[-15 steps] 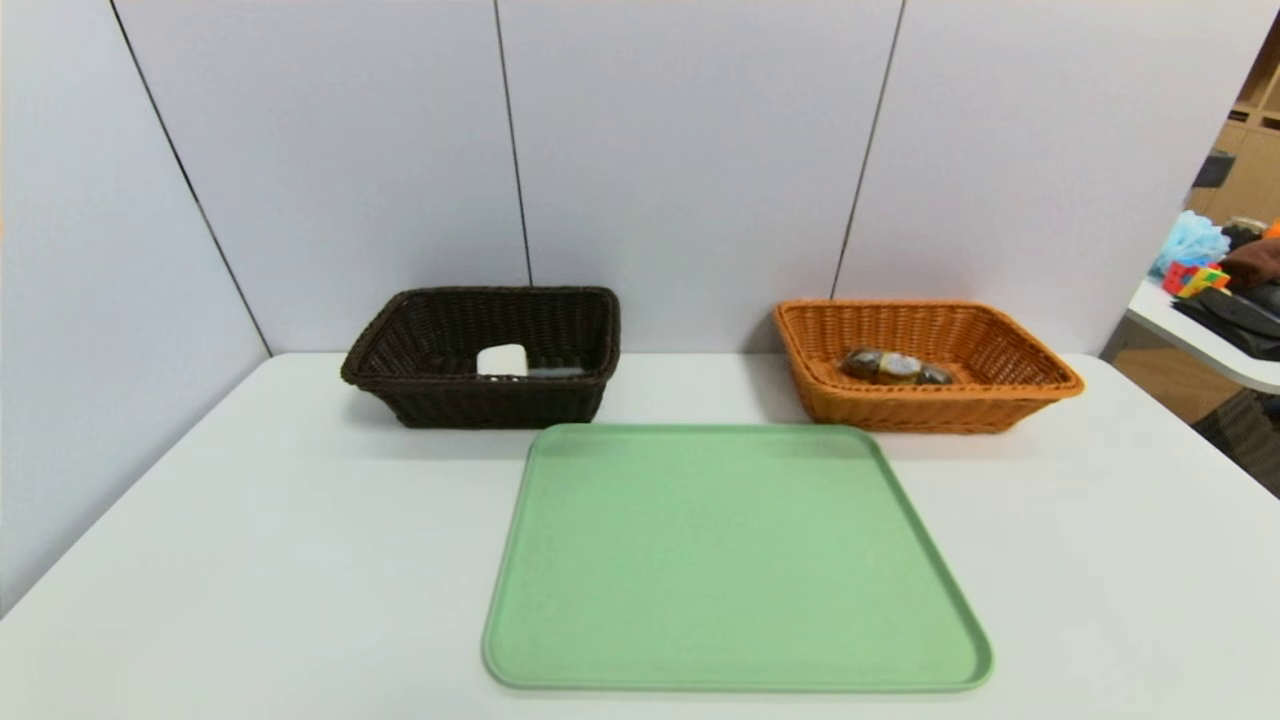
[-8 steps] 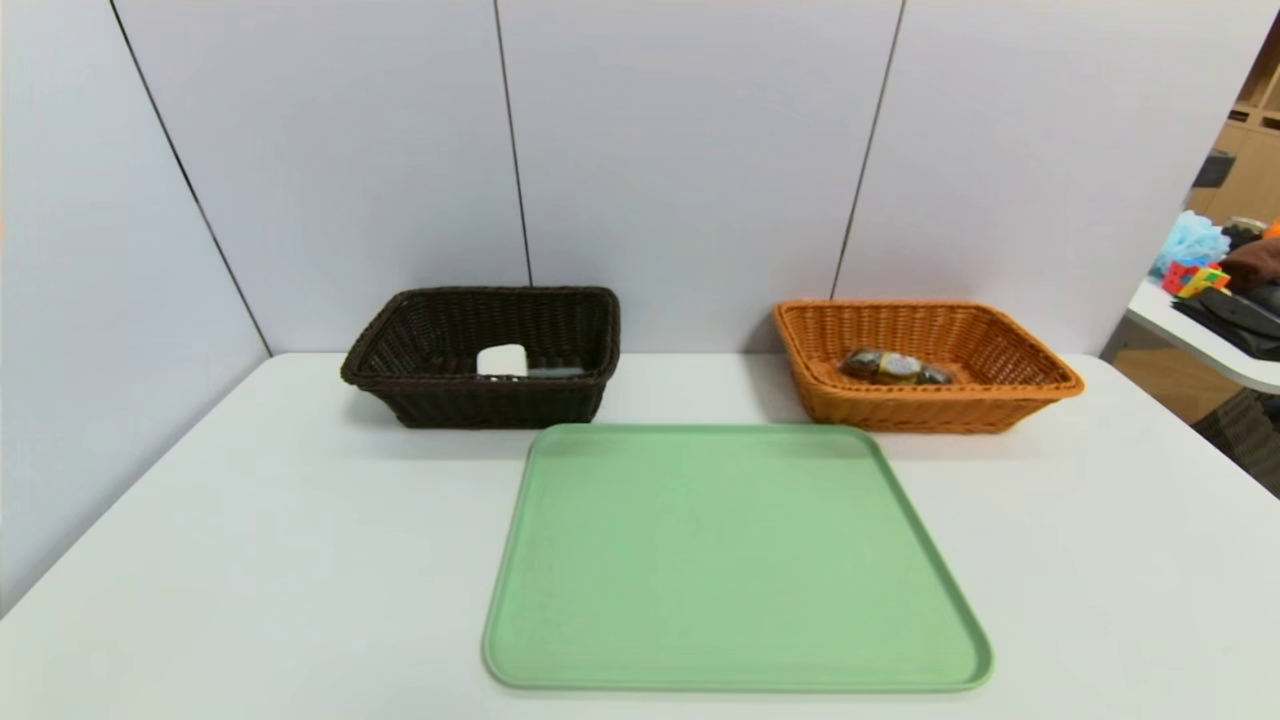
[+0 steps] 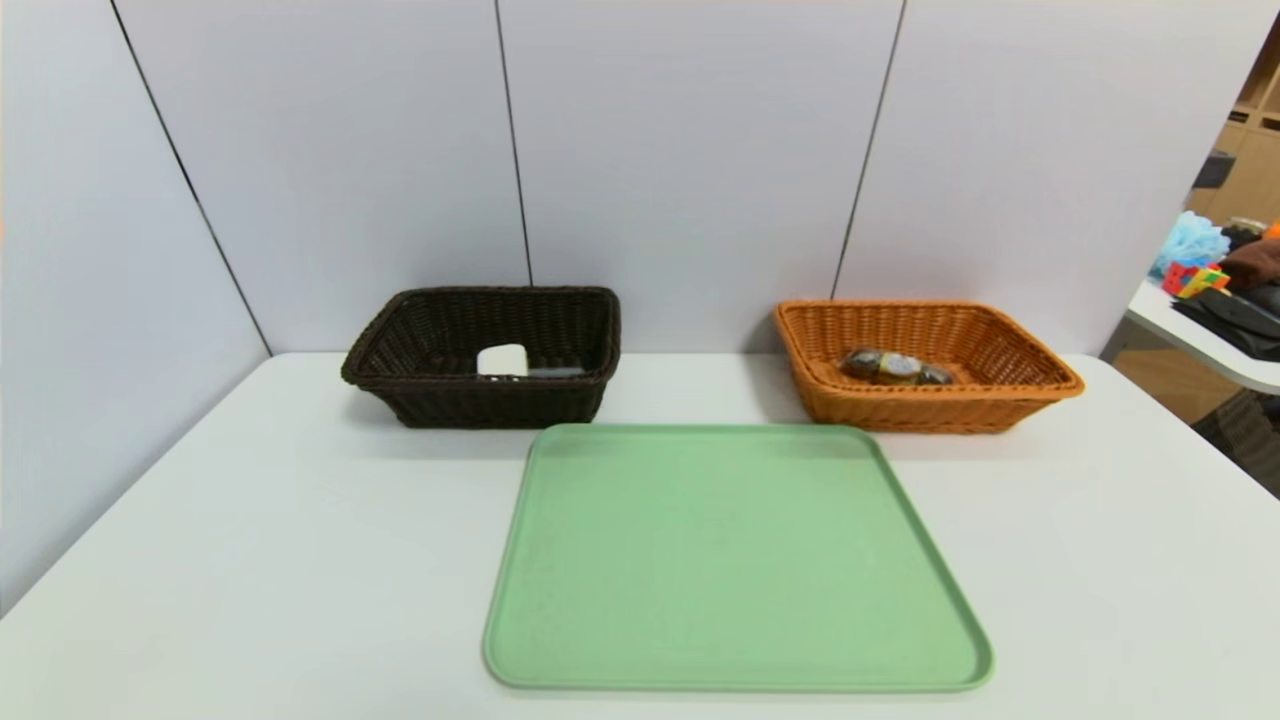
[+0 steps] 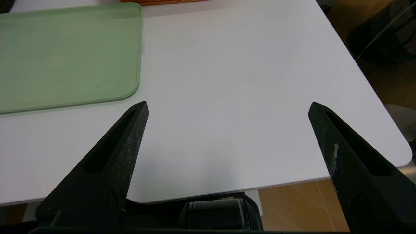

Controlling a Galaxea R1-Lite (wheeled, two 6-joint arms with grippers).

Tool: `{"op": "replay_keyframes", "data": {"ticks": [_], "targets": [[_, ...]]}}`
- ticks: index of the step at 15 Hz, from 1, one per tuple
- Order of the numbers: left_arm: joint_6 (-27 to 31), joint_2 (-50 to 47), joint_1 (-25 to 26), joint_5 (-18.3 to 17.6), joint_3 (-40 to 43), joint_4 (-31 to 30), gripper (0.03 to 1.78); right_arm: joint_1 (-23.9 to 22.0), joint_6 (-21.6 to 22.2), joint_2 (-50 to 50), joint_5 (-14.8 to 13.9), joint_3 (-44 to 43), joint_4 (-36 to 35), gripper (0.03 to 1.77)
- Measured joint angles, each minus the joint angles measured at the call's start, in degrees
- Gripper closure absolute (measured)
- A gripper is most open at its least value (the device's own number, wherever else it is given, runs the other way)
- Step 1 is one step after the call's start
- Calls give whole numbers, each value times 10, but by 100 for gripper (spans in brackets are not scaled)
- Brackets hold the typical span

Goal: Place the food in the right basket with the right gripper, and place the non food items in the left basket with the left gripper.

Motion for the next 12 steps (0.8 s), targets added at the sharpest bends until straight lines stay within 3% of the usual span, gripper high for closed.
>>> {"op": "replay_keyframes", "data": {"ticks": [4,7,12], "targets": [[4,-8,-1,-1,7,0,12,19,-1,-20,-1,18,4,10],[8,-19,-1,-23,25,-1,12,22,-6,-39,2,29,-8,10],[9,-39,-2,-42,38,-3,12,28,-16,-82,1,102,-151,10]]}}
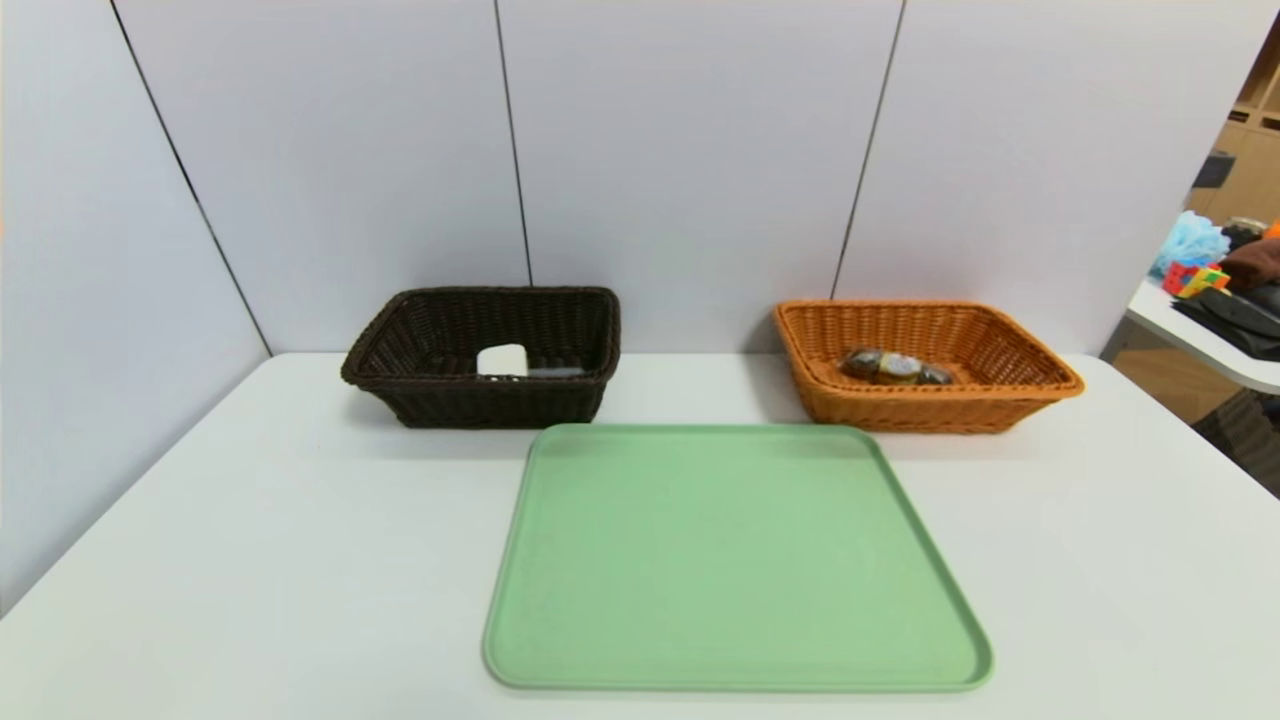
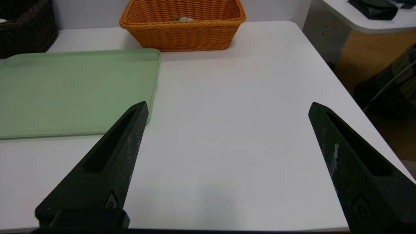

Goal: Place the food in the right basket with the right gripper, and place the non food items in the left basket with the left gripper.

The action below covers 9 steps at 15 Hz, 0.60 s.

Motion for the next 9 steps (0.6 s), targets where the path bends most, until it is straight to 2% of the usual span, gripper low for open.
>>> {"op": "replay_keyframes", "data": {"ticks": [4,9], "targets": [[-1,-5,0,-2,17,-12,12,2,-11,-49,3,77,-73,10],[-1,-5,0,-15,63,-84,12,2,-12,-74,2,147,-175,10]]}}
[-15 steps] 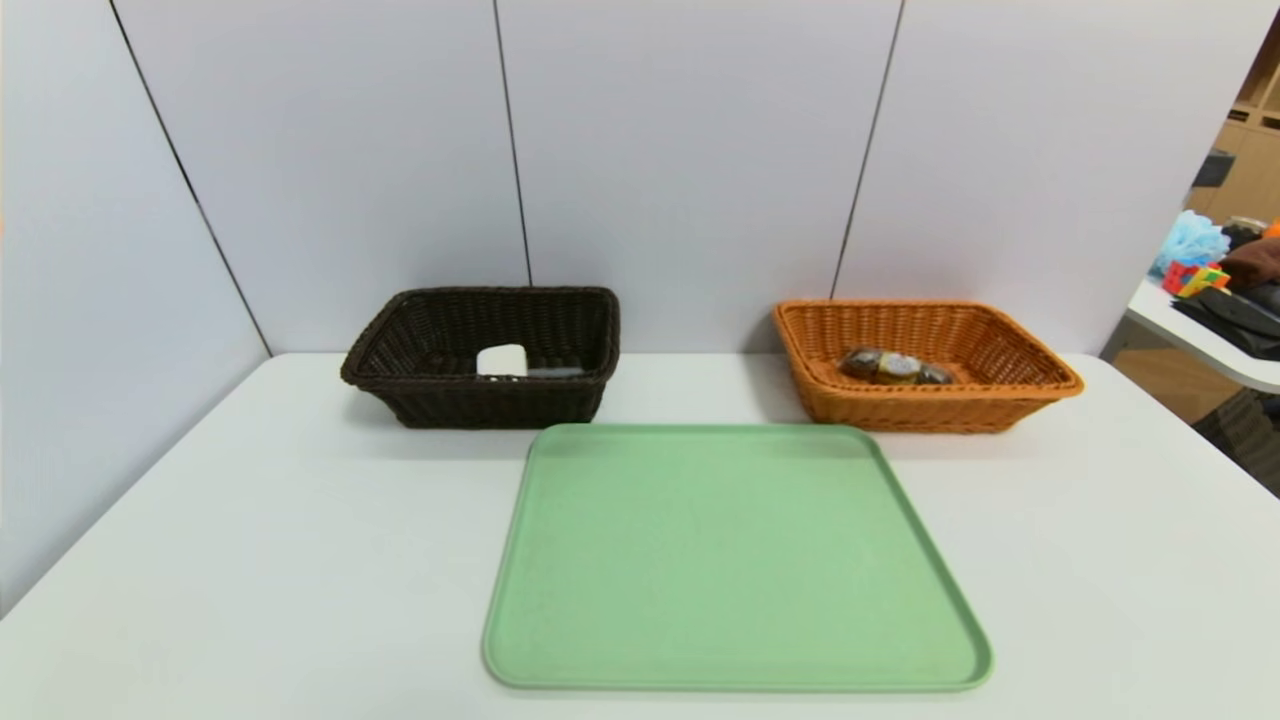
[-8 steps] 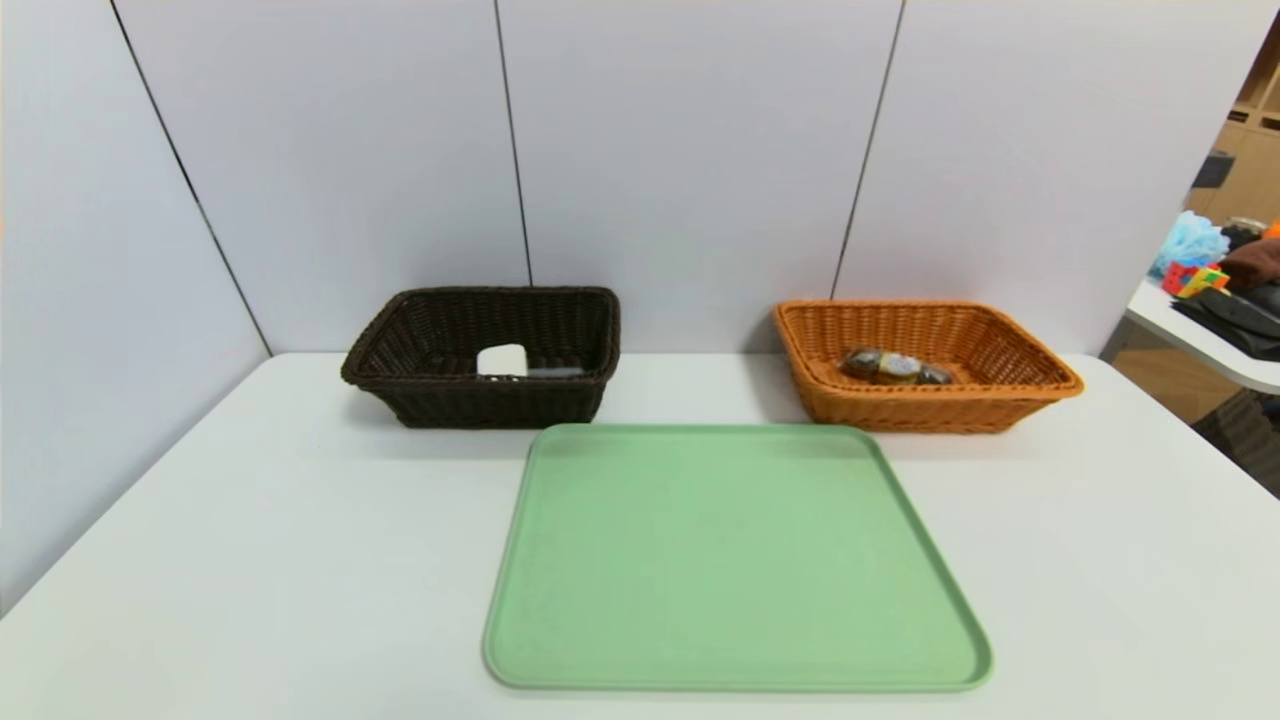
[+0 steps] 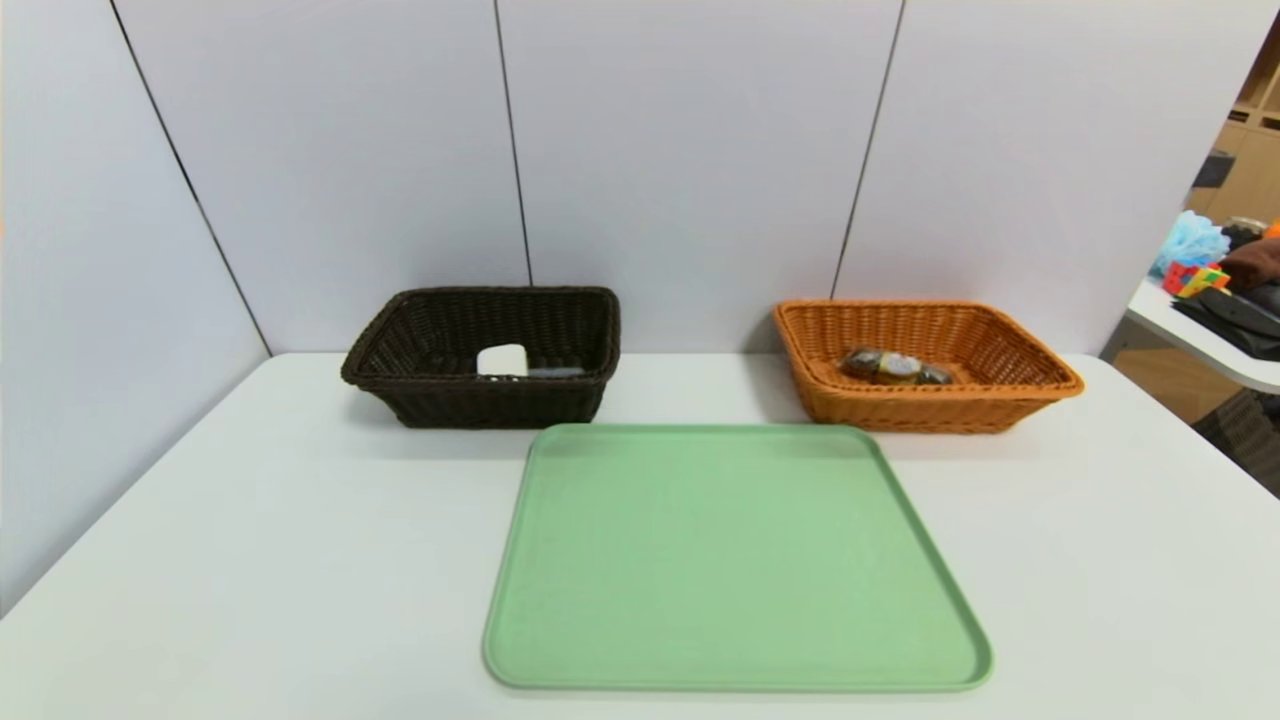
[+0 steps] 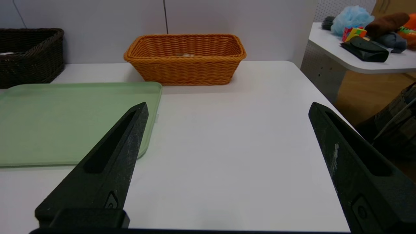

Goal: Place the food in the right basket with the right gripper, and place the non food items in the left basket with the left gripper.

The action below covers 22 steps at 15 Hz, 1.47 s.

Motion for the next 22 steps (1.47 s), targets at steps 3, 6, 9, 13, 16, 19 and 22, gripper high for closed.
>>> {"op": "replay_keyframes", "data": {"ticks": [3,6,9,13,16,19,22], "targets": [[0,0,0,0,19,-18,12,0,-3,-2,0,67,-68,10],[1,0,0,0,35,-23,12,0,-21,-3,-3,144,-150,10],[1,0,0,-2,60,-54,12,0,-25,-3,-6,207,-211,10],[-1,0,0,-21,68,-53,12,1,-22,-3,19,224,-205,10],[0,0,0,-28,69,-53,12,1,-25,-3,34,232,-199,10],[2,0,0,-70,85,-57,12,1,-24,-3,46,231,-166,10],[-6,0,0,-75,91,-56,12,1,-23,-3,53,230,-163,10]]}}
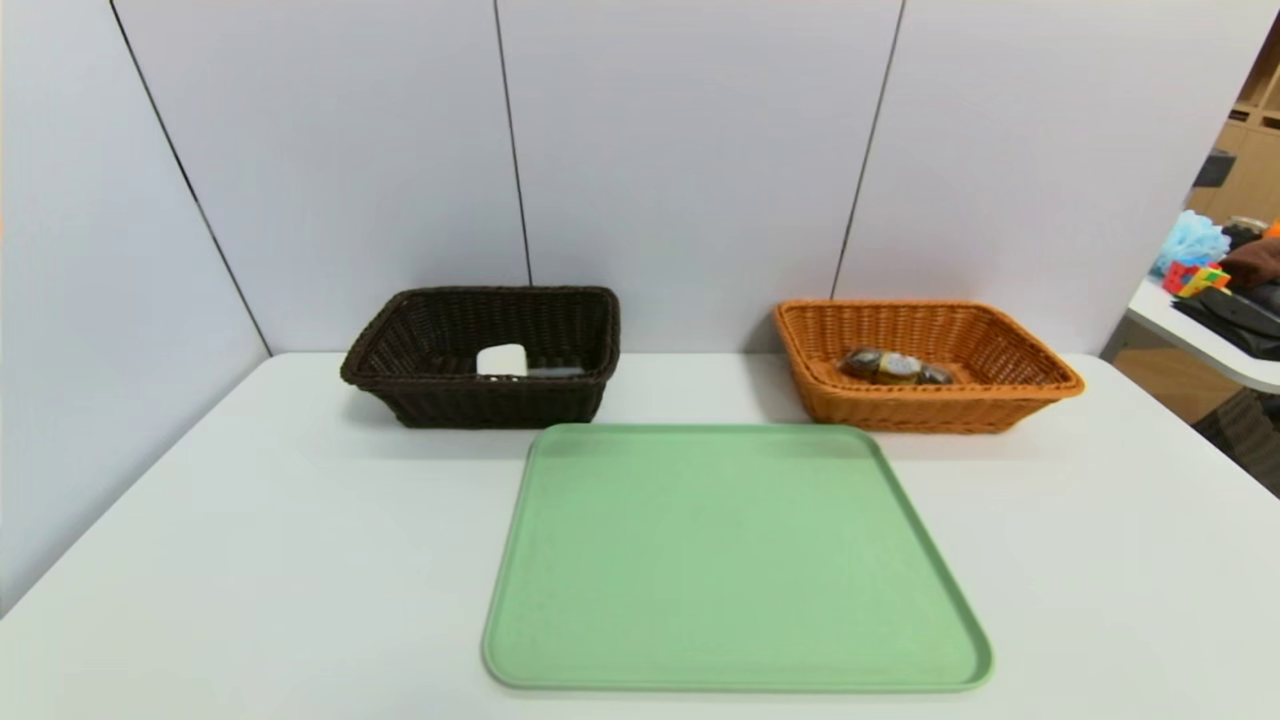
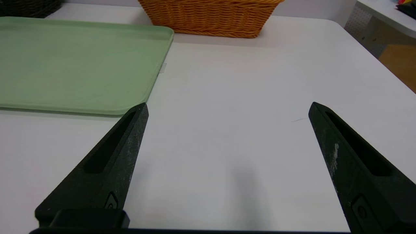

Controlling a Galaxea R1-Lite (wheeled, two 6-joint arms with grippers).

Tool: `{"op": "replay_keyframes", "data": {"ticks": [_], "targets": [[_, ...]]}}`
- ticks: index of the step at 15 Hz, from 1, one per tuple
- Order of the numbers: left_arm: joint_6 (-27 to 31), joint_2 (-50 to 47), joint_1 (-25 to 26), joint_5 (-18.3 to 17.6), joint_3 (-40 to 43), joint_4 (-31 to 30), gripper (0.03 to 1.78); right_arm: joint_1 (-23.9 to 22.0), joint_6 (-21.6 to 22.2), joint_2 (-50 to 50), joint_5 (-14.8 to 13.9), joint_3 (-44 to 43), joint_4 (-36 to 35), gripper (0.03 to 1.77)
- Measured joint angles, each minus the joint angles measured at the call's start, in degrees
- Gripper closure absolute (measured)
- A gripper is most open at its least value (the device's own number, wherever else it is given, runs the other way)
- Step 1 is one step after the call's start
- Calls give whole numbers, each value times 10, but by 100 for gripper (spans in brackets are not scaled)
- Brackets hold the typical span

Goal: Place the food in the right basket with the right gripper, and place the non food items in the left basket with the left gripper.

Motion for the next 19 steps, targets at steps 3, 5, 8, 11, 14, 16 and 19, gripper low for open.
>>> {"op": "replay_keyframes", "data": {"ticks": [3,5,8,11,14,16,19], "targets": [[-1,0,0,1,1,1,12,0,3,0,-1,1,-5,10],[-1,0,0,0,1,1,12,0,3,0,-1,1,-6,10],[-1,0,0,1,1,1,12,0,3,0,-1,2,-6,10],[-1,0,0,1,1,1,12,0,8,0,-3,1,-5,10],[-1,0,0,0,1,1,12,0,29,0,-15,0,-1,10],[-1,0,0,0,1,1,12,0,30,0,-15,0,-4,10],[-1,0,0,0,1,1,12,0,32,0,-15,1,-5,10]]}}
